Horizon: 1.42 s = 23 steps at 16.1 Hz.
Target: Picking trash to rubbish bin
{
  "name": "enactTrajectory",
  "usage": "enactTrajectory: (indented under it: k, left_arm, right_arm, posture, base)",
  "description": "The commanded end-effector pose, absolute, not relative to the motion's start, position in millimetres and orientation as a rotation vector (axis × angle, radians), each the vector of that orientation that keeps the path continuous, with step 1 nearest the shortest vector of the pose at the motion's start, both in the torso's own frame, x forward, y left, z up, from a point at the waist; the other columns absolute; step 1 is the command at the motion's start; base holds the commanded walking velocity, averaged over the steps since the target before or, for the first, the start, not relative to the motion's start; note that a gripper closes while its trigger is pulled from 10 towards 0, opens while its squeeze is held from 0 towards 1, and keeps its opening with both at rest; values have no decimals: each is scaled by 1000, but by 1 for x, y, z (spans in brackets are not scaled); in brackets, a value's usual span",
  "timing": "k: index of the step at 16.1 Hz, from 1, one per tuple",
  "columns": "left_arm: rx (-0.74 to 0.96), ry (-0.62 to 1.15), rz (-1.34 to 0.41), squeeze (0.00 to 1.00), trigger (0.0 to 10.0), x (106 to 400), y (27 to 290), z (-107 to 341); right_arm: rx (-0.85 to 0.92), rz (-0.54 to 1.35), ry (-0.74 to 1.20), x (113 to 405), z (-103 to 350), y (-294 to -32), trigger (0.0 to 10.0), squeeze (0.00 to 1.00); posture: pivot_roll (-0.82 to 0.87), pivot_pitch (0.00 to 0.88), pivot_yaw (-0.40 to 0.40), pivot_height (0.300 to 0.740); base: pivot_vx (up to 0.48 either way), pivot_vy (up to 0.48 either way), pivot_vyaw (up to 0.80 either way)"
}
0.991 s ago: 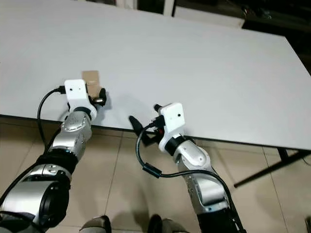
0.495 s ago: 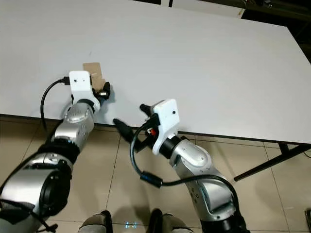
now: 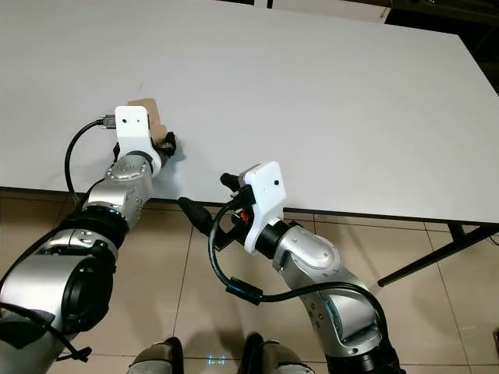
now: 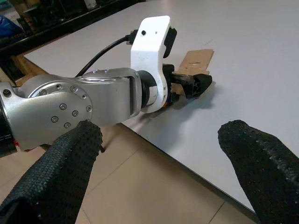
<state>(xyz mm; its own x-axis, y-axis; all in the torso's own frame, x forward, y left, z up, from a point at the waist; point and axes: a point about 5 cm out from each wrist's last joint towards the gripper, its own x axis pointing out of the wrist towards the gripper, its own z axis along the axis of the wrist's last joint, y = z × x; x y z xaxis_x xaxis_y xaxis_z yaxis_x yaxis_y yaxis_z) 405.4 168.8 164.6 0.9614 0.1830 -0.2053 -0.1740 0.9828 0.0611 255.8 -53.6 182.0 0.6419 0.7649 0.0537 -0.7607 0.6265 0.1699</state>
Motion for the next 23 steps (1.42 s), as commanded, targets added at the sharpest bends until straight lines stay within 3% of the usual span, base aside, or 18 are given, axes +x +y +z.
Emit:
enactTrajectory:
  k: [1,7,8,9,10,23]
  left_arm:
    - [42,401,214,0,10000,391,173,125]
    - [22,500,250,0,10000,386,167,115]
    - [16,509,254,0,4549,386,167,113]
    - [11,514,258,0,1451,385,167,113]
    - [7,516,256,0,0,385,167,113]
    - [-10,521,244,0,0,386,165,114]
  right_arm:
    - [187,874,19,252,184,-56,10000,0]
    - [183,876,25,256,184,-57,10000,0]
    - [183,876,24,256,184,-57,10000,0]
    - [183,877,24,256,184,-57,10000,0]
    - [183,877,24,256,184,-57,10000,0]
    - [179,898,30,257,183,-55,10000,0]
  posture:
    - [-141,238,-113,740]
    - [-129,235,-109,740]
    - [-129,234,-106,740]
    - [-129,234,-107,740]
    - [-127,233,-106,740]
    - [-121,237,-98,740]
  base:
    - [0,0,0]
    - [0,0,0]
    - [0,0,0]
    - [0,0,0]
    - [0,0,0]
    - [0,0,0]
